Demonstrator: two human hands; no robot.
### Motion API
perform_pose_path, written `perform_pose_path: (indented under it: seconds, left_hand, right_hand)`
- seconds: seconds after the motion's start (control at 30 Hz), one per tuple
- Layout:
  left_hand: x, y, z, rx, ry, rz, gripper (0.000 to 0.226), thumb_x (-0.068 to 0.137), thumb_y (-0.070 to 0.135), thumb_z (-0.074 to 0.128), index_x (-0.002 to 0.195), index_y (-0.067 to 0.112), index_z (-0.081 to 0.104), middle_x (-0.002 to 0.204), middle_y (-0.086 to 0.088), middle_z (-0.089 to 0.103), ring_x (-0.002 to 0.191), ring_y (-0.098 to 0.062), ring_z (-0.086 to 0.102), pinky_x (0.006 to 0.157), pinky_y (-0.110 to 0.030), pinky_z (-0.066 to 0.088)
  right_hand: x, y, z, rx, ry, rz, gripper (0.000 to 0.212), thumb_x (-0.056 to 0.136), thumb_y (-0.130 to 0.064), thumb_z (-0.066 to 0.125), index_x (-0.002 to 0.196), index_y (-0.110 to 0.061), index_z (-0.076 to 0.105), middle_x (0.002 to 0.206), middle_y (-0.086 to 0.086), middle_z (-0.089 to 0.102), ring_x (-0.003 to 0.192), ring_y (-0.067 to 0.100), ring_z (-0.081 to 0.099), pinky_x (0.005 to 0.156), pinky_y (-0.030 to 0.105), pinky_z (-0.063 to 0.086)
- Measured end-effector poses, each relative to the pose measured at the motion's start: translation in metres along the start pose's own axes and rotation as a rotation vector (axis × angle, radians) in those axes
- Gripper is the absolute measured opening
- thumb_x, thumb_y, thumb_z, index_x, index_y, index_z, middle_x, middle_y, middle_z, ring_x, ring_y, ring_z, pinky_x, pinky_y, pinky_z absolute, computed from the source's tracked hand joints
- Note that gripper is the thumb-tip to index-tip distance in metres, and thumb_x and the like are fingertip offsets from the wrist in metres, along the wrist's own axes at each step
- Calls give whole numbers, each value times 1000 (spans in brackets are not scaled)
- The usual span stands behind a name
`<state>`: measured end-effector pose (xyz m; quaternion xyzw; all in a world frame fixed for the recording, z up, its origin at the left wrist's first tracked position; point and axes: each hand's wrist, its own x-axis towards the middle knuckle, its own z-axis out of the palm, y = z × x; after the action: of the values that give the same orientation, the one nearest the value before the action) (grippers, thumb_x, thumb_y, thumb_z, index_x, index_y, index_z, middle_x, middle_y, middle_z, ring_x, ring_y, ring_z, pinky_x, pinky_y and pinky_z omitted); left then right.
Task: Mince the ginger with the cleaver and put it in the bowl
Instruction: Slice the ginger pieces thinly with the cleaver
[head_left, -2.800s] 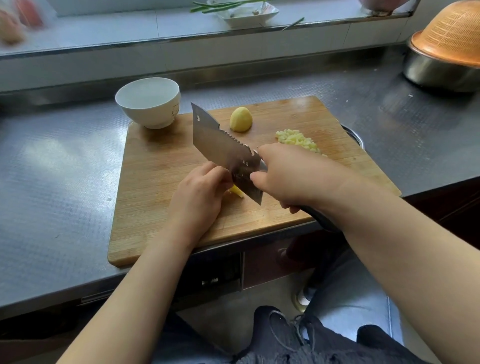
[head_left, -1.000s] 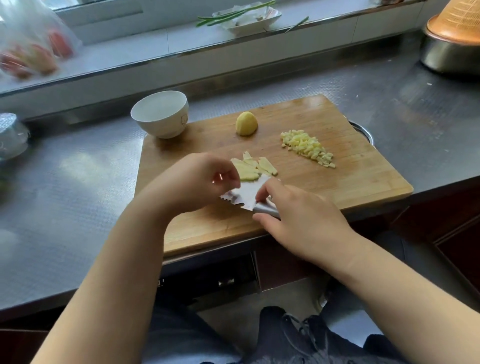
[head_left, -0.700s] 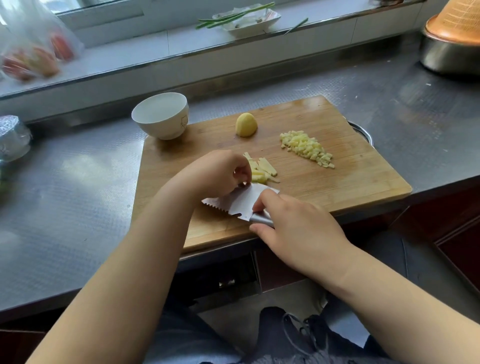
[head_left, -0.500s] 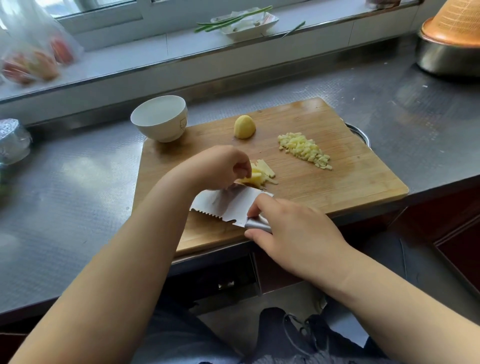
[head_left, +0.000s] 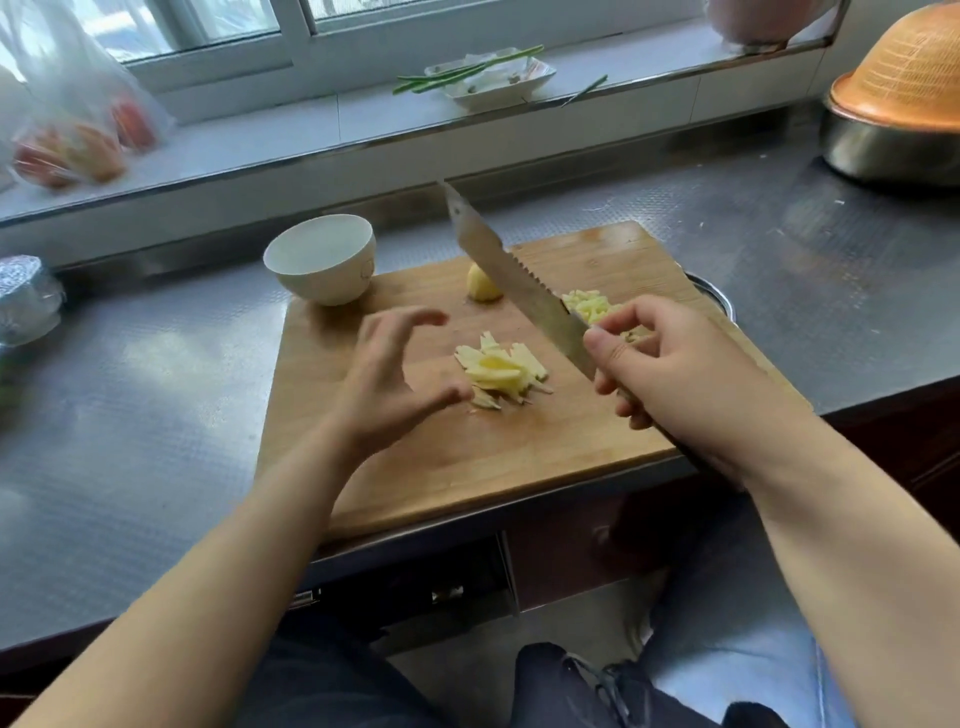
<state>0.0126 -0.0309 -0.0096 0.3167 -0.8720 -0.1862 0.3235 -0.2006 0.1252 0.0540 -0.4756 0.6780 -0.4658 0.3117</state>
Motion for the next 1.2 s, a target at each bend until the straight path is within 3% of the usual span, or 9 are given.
perform_pose_path:
  seconds: [0.07, 0.13, 0.23, 0.43, 0.7, 0.97, 1.07, 1.2]
  left_hand:
    - [10, -8, 6, 4, -320, -89, 104, 55, 75, 70, 144, 39, 30, 146, 10, 33, 137, -15, 23, 115, -49, 26]
    - [26, -13, 9, 80, -529, -90, 118, 52, 76, 72, 148, 47, 10, 156, 13, 16, 144, -11, 9, 118, -50, 16]
    - [49, -9, 17, 130, -650, -30, 116, 56, 69, 74, 147, 51, 4, 159, 15, 10, 146, -12, 4, 119, -47, 11]
    - [66, 2, 28, -6, -796, -7, 88, 67, 46, 82, 132, 63, 25, 136, 34, 25, 136, -1, 13, 118, -38, 11]
    - [67, 10, 35, 44, -736, 14, 50, 75, 60, 68, 122, 51, 54, 128, 20, 38, 125, -4, 26, 107, -33, 25]
    - [49, 9, 38, 172, -583, -73, 36, 78, 70, 57, 110, 54, 52, 124, 19, 35, 122, -10, 26, 109, -44, 25]
    - [40, 13, 42, 231, -517, -137, 33, 80, 71, 53, 108, 53, 50, 125, 16, 37, 123, -13, 28, 103, -38, 25]
    - [22, 24, 46, 331, -353, -333, 36, 80, 74, 50, 107, 50, 47, 127, 11, 41, 121, -17, 32, 99, -39, 29]
  right_hand:
    - [4, 4, -4, 39, 37, 17, 8, 97, -31, 58, 94, -24, 56, 77, 8, 67, 58, 17, 58, 56, 35, 48]
    - [6, 9, -7, 55, 60, 31, 8, 98, -31, 56, 95, -24, 56, 79, 9, 67, 58, 16, 58, 55, 33, 46]
    - [6, 14, -9, 82, 67, 62, 10, 99, -33, 55, 97, -23, 56, 79, 9, 68, 56, 13, 58, 53, 30, 46]
    - [6, 16, -10, 116, 66, 94, 13, 99, -33, 54, 98, -20, 57, 75, 8, 67, 53, 12, 57, 50, 28, 47]
    - [6, 12, -17, 120, 90, 110, 16, 100, -31, 53, 104, -17, 57, 73, 6, 65, 50, 9, 55, 46, 22, 48]
    - [3, 13, -15, 106, 65, 117, 12, 100, -32, 53, 100, -20, 57, 74, 6, 65, 52, 9, 56, 47, 22, 50]
    - [2, 13, -13, 93, 49, 118, 15, 100, -32, 53, 103, -17, 57, 73, 6, 65, 52, 10, 56, 48, 25, 49]
    - [4, 9, -9, 40, -10, 136, 17, 100, -31, 52, 103, -15, 57, 75, 7, 66, 54, 12, 56, 47, 24, 50]
